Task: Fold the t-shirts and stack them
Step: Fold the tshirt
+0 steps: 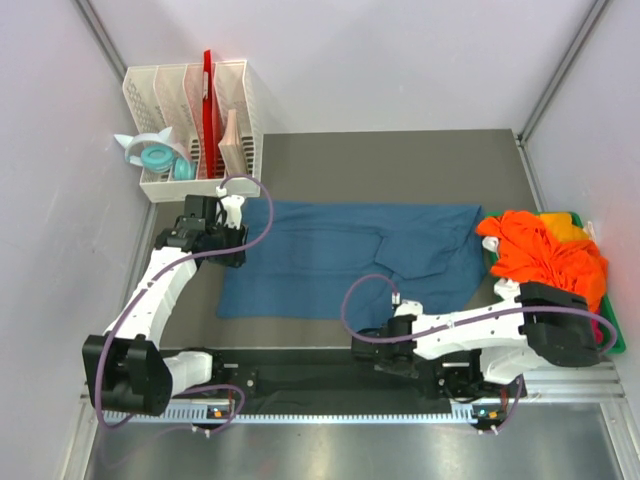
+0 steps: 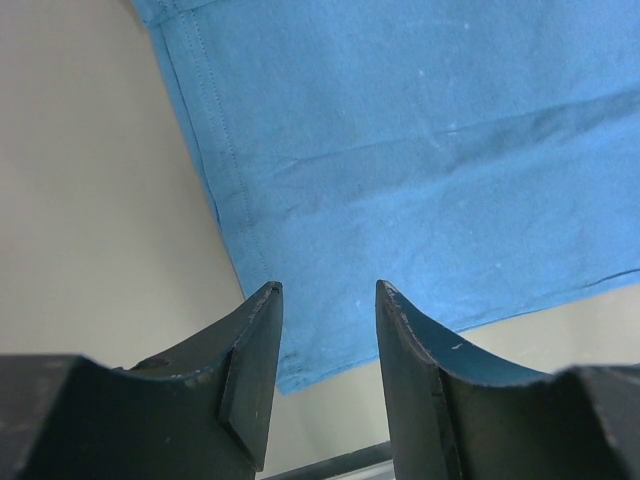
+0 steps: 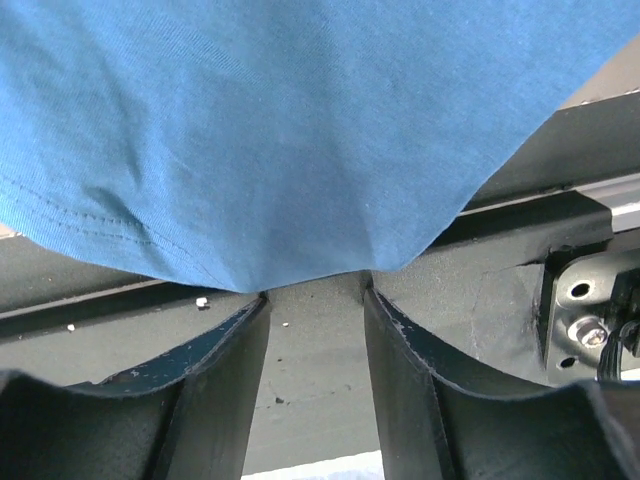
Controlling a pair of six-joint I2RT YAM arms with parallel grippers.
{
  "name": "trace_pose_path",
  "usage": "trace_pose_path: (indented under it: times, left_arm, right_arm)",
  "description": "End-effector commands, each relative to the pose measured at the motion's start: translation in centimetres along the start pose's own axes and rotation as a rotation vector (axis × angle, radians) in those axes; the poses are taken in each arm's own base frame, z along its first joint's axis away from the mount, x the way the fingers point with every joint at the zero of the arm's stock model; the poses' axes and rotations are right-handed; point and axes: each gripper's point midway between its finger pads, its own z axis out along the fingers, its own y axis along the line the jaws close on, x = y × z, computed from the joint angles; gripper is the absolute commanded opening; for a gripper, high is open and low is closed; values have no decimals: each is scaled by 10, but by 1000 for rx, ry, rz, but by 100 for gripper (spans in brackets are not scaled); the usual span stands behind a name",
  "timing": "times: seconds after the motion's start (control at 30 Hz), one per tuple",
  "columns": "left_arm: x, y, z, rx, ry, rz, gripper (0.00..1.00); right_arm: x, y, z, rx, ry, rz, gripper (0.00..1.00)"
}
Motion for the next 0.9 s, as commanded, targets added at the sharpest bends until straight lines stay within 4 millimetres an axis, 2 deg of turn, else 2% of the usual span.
trace_pose_path:
  times: [0.0,0.17,0.27,0.4,0.5,0.63,0.73,0.87]
  left_arm:
    - [-4,2,4,-4,-18,-7,47]
    - [-4,3,4,-9,-19,-7,47]
    - [-4,3,5,-7,-16,-6,47]
    - [-4,2,4,-1,-18,-4,47]
    - [-6,0,3,6,-25,-1,47]
    - [-6,-1,3,11,-29,4,47]
    - [-6,-2,3,16,-28,4,47]
    - [-7,-3,2,23,-34,6,48]
  right_arm:
    - [-46,0,69,28,-229,123,47]
    - [-51,11,75,-12,-220,181,47]
    - [-50,8,82,7,-197,198,48]
    - [-54,9,81,25,-211,187,47]
    - [-66,14,70,2,-259,194,47]
    - [-84,31,48,-75,-327,166,48]
    - [-87,37,36,-94,-339,113,49]
    - [-79,43,17,-126,-361,45,50]
